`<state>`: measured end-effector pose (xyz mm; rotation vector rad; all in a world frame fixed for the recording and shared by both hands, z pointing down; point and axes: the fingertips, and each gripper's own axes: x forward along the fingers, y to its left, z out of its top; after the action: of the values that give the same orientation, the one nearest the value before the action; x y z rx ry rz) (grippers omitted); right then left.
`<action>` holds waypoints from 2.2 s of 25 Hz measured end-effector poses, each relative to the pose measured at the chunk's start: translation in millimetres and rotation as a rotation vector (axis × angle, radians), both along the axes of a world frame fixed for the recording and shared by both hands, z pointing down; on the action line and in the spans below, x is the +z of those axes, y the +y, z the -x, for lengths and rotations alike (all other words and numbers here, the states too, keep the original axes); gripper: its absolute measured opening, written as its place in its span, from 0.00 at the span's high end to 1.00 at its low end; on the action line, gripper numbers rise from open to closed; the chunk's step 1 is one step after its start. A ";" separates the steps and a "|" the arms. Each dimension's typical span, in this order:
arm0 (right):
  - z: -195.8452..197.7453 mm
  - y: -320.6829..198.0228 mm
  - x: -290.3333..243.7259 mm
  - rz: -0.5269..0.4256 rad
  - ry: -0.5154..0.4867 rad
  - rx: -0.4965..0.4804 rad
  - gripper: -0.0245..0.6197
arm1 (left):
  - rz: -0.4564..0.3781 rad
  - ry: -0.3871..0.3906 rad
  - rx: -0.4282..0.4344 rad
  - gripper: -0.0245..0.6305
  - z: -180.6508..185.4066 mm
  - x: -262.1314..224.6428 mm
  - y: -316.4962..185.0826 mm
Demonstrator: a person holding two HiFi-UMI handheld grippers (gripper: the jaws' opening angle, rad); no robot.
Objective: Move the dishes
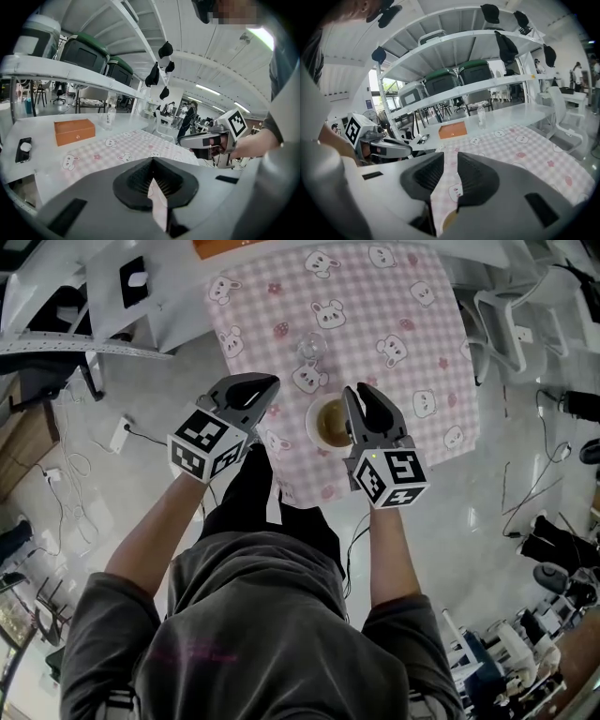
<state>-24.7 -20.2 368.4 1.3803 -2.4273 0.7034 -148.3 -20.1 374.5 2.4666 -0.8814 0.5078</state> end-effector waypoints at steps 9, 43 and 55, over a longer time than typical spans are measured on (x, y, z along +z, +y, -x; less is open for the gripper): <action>15.6 -8.2 25.2 0.004 0.022 -0.052 0.74 | 0.031 -0.003 -0.021 0.96 5.1 19.4 0.5; 71.7 -61.3 114.3 -0.026 0.206 -0.140 0.48 | 0.124 0.012 -0.059 0.96 39.6 77.3 -10.5; 73.1 -76.8 119.9 -0.043 0.226 -0.132 0.48 | 0.142 0.019 -0.053 0.96 36.3 85.5 -18.9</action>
<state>-97.8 -97.0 488.3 1.2281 -2.3391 0.4402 -184.6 -39.1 460.0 2.3102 -0.8708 0.5095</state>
